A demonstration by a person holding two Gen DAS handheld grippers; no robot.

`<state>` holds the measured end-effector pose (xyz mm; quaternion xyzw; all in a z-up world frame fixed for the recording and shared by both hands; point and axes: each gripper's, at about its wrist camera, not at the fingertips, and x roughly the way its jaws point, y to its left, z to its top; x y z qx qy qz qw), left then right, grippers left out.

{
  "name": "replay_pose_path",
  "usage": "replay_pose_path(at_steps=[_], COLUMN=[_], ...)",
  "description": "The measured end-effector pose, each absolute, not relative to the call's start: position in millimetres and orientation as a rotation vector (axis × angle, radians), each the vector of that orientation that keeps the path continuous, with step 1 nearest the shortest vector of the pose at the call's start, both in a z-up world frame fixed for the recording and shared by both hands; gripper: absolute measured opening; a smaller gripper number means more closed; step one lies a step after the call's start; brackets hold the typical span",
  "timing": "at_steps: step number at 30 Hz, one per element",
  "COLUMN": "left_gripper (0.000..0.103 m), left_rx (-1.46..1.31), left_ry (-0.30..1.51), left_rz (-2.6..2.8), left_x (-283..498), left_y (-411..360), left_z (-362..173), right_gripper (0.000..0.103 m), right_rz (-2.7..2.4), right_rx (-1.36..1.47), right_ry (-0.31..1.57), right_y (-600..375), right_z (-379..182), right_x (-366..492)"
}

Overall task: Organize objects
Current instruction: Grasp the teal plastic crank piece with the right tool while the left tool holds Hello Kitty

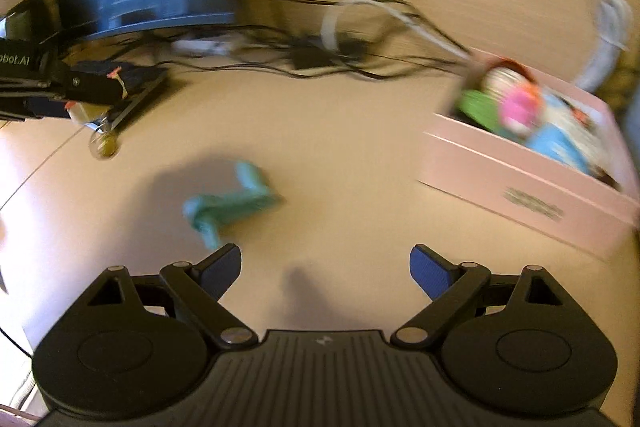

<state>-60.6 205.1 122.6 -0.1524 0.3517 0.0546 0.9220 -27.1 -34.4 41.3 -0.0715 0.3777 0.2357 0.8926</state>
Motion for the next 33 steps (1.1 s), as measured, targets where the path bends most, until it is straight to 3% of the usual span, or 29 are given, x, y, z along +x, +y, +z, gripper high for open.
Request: replay_pose_path(at_steps=[7, 10, 24, 28, 33], left_gripper=[0.060, 0.060, 0.060, 0.060, 0.060], left_rx=[-0.369, -0.369, -0.331, -0.325, -0.298], left_ry=[0.729, 0.738, 0.801, 0.819, 0.835], left_rz=[0.171, 0.165, 0.142, 0.121, 0.059], left_x=[-84.5, -85.3, -99.2, -95.6, -86.1], left_y=[231.2, 231.0, 235.2, 233.1, 219.4], left_z=[121.0, 119.0, 114.2, 112.0, 111.6], right_gripper=[0.091, 0.084, 0.084, 0.072, 0.071], right_rz=[0.603, 0.622, 0.706, 0.755, 0.739], right_rx=[-0.207, -0.235, -0.243, -0.245, -0.232], right_ry=[0.759, 0.745, 0.744, 0.767, 0.757], right_y=[27.2, 42.5, 35.3, 38.1, 34.8], right_z=[38.7, 36.6, 13.6, 10.0, 15.3], right_x=[-24.8, -21.2, 12.2, 10.0, -3.0])
